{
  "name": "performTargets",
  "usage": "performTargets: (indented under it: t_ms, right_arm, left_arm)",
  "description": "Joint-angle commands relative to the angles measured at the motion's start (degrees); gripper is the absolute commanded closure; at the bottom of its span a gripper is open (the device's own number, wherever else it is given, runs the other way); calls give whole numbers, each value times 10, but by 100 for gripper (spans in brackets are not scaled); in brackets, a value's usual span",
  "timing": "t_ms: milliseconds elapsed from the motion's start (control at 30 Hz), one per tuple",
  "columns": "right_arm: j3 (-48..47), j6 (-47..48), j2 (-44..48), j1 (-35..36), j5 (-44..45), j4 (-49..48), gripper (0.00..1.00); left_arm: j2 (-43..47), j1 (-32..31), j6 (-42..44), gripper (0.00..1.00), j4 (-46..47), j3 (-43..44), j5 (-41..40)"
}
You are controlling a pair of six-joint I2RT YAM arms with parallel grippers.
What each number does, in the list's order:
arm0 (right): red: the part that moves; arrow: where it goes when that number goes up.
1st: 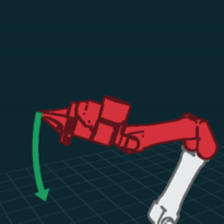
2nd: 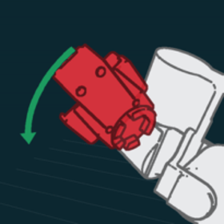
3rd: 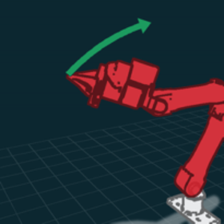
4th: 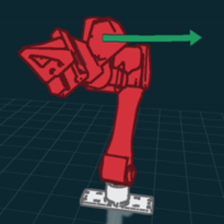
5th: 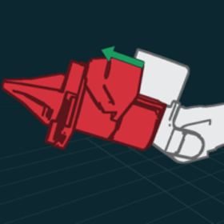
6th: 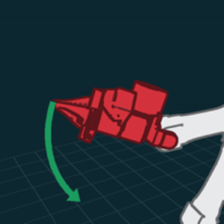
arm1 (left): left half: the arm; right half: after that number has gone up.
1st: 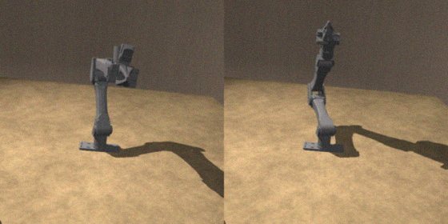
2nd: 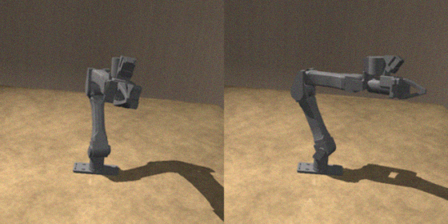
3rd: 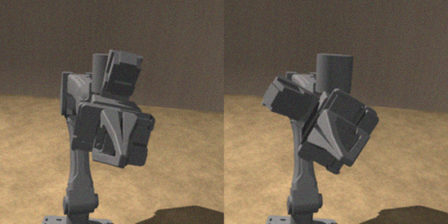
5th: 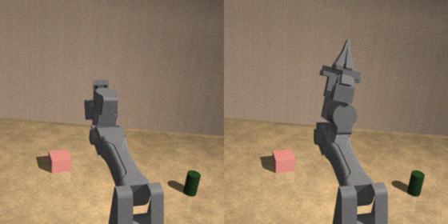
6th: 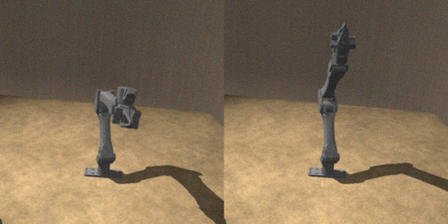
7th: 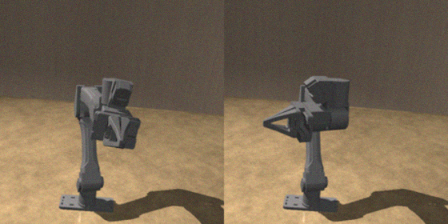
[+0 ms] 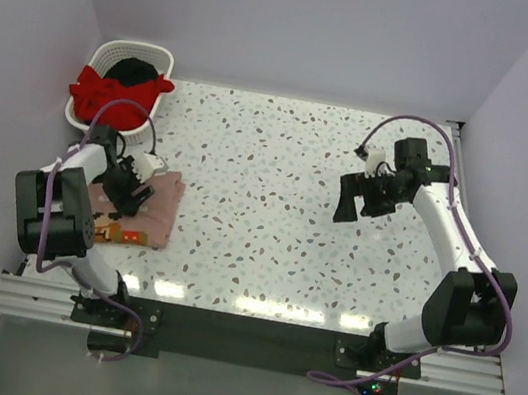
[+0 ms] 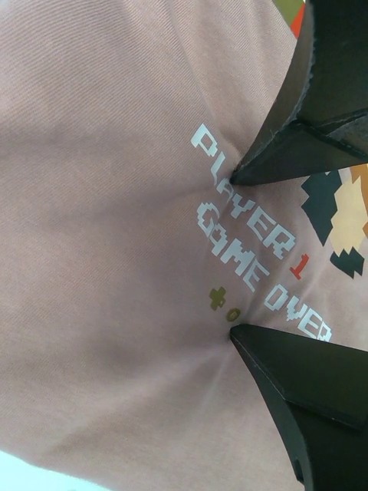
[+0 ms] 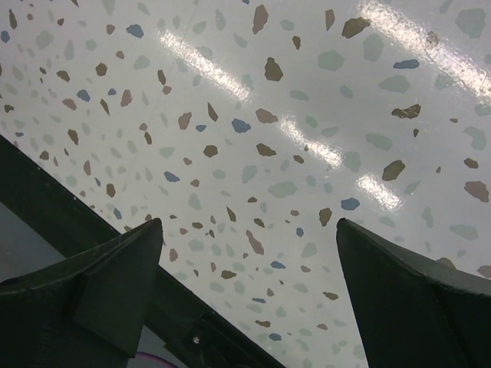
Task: Fold and stack the t-shirts
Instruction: Neatly place the folded tshirt to the corner, then reset both grippers
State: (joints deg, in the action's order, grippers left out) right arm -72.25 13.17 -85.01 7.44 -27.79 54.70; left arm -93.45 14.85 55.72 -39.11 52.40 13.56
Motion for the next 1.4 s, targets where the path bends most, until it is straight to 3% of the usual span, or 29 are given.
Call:
performTargets:
  t_ms: [0,200,467,567,700,767,933,1000,1133,1233,1367]
  right_arm:
    - [-23,8,3,-2,14,13,1]
    - [-25,12,5,-2,19,22,1]
    - [-36,12,3,-1,14,26,1]
    - [-47,11,0,-1,8,26,1]
    - [-55,3,1,-1,1,17,1]
    - [-54,-9,7,-2,-8,6,1]
    - [-44,-25,28,-1,-6,-21,1]
    - [-40,-32,34,-2,-3,-28,1]
    - [-30,-39,41,-1,4,-36,1]
    - [-9,-40,45,-2,12,-45,1]
    - [46,-30,61,-1,39,-68,1]
  left_arm:
    - [-77,61,162,23,-22,-26,-129]
    - [-112,97,213,23,-34,16,-144]
    - [-100,99,204,21,-60,36,-138]
    - [-88,94,171,17,-134,99,-95]
    - [-66,72,124,5,-243,247,-28]
    - [-59,41,90,0,-279,293,-5]
    - [-49,-59,-35,0,-295,445,57]
    - [-54,-104,-93,0,-276,499,73]
    - [-45,-177,-279,0,-155,519,130]
    - [-15,-224,-397,0,-16,446,130]
    - [31,-260,-480,0,125,292,104]
